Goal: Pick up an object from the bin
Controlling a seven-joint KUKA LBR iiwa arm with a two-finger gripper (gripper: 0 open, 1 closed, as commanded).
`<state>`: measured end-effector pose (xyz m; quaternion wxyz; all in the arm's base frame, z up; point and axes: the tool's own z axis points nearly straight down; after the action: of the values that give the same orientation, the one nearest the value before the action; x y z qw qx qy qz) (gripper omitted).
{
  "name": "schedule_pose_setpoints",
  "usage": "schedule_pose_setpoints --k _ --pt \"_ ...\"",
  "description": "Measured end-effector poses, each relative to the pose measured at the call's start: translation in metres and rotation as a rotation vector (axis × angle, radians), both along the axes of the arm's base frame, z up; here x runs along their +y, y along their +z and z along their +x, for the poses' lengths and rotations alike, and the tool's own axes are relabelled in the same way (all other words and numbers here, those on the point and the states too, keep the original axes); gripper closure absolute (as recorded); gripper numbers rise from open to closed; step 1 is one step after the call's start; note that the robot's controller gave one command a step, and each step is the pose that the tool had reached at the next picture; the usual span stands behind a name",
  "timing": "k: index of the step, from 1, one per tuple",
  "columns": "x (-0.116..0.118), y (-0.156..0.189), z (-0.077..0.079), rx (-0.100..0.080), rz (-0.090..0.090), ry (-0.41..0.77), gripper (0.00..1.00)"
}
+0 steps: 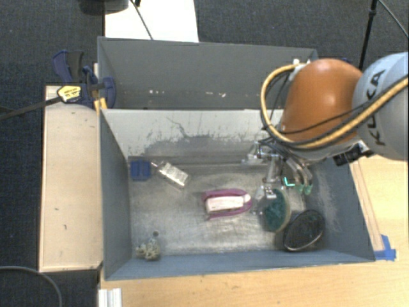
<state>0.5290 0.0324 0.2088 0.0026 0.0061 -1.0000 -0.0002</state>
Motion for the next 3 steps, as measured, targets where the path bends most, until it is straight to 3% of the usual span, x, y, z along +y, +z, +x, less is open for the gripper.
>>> schedule_pose_setpoints --k 1,2,3 --pt "0.013 -0.138 0.028 -0.013 0.001 0.138 0.0" --pt "0.01 -0.107 0.022 -0.012 0.0 0.139 0.0" --pt "0.006 -0.108 0.026 -0.013 0.001 0.028 0.0"
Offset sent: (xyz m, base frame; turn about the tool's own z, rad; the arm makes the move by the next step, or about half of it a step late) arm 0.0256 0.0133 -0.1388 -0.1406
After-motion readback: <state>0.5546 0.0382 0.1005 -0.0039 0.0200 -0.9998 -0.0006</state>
